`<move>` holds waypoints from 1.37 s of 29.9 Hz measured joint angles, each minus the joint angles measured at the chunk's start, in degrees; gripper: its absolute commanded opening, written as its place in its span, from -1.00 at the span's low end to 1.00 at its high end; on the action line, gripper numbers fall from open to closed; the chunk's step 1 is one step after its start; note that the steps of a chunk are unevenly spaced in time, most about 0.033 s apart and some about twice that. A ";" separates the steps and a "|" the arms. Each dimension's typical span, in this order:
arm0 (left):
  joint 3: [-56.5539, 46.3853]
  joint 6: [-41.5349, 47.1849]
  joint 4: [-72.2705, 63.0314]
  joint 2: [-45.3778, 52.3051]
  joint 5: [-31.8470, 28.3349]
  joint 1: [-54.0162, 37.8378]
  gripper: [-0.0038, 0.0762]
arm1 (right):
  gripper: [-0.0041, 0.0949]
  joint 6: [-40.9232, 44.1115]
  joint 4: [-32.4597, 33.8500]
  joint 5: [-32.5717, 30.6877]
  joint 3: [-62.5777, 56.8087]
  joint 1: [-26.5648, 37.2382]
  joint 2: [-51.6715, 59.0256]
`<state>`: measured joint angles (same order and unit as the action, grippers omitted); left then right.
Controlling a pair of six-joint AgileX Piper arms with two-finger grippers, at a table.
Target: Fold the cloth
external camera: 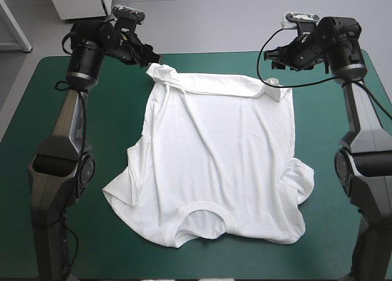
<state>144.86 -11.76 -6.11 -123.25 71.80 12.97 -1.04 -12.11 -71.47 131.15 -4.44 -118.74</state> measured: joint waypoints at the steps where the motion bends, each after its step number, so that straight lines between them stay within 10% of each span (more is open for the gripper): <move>1: -0.27 -0.27 -1.33 0.81 0.27 0.00 0.06 | 0.00 -0.61 -1.30 0.00 -3.61 0.00 1.94; 23: -55.33 -2.86 2.12 34.16 0.02 5.71 0.06 | -0.03 -4.82 3.97 1.43 -52.07 -3.89 41.05; 41: -86.78 12.42 15.93 45.23 -3.99 16.20 0.06 | -0.20 -4.87 5.27 0.51 -58.00 -4.14 51.71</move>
<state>58.08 0.66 9.82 -78.02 67.80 29.18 -5.91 -6.84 -70.97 73.15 -8.58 -67.04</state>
